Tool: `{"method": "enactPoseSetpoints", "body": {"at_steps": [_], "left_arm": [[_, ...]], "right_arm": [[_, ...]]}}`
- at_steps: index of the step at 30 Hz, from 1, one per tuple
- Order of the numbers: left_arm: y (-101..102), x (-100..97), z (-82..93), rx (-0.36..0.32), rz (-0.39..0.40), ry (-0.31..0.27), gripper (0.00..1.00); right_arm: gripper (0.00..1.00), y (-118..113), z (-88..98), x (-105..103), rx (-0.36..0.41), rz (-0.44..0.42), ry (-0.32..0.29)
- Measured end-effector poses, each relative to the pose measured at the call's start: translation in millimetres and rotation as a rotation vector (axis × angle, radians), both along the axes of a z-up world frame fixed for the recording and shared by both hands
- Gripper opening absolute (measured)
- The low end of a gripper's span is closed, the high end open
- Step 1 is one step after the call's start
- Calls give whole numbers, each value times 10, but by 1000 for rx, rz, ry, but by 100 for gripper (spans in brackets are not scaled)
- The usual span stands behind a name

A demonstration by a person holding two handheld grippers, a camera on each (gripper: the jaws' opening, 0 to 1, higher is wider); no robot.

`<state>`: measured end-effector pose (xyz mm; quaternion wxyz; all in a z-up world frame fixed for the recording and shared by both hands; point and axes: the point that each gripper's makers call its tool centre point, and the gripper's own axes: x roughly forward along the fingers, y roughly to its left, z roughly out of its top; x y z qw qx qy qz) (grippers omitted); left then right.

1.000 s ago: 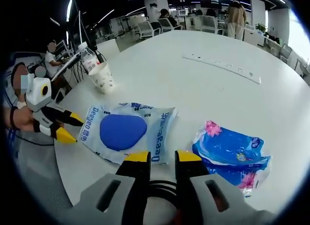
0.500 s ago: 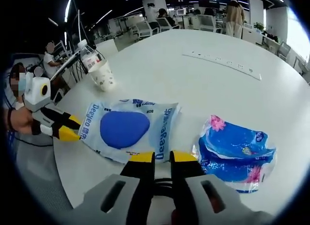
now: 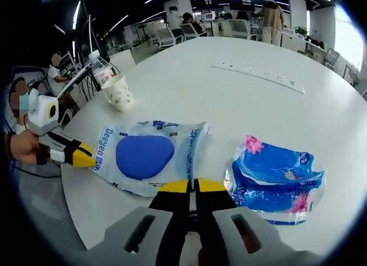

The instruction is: Arrange the tabletop items into an orderly group along one side of the table until the central work area is clear of visible clutter.

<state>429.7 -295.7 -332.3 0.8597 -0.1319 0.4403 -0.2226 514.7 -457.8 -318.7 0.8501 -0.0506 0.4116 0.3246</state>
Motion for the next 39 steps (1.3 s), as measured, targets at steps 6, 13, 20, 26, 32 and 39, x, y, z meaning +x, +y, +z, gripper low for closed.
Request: {"method": "enactPoseSetpoints", "body": {"at_steps": [6,13,20,26,32,39], "left_arm": [[-11,18,28,-9,9,-1,0],[-6,89,111,-13,31,-9,0],[34,255,207,-8,56,-35,0],[23,372,287,-14,62,-53,0],[26,499,362,-11,58,-73,0],[44,650,406,-1,48,-91,0]], "right_arm": [[0,13,28,10,16,-8,-13],[0,29,87,0,38,-16,-21],[0,33,141,5,48,-26,-37],[0,38,219,40,66,-36,-53],[0,35,279,66,74,-44,-66],[0,37,280,96,83,-53,-68]]}}
